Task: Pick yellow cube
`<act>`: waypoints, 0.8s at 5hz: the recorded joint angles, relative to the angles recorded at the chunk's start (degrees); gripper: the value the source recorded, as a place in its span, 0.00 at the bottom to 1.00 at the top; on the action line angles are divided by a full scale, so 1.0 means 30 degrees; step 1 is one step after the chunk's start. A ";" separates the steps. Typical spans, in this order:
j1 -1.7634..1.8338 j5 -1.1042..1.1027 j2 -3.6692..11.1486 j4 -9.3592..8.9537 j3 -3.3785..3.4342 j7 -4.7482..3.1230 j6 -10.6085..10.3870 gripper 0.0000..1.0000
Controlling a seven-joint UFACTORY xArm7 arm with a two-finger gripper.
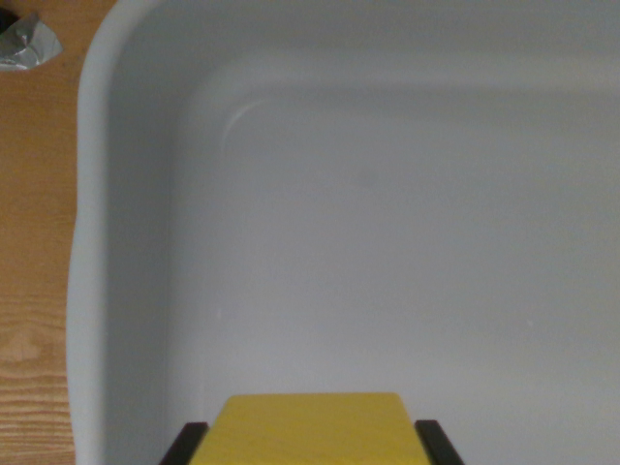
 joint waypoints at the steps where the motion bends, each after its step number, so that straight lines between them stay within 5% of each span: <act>1: -0.0009 0.0032 -0.0119 0.0215 0.0012 -0.0018 0.0332 1.00; 4: -0.0016 0.0055 -0.0206 0.0372 0.0022 -0.0031 0.0574 1.00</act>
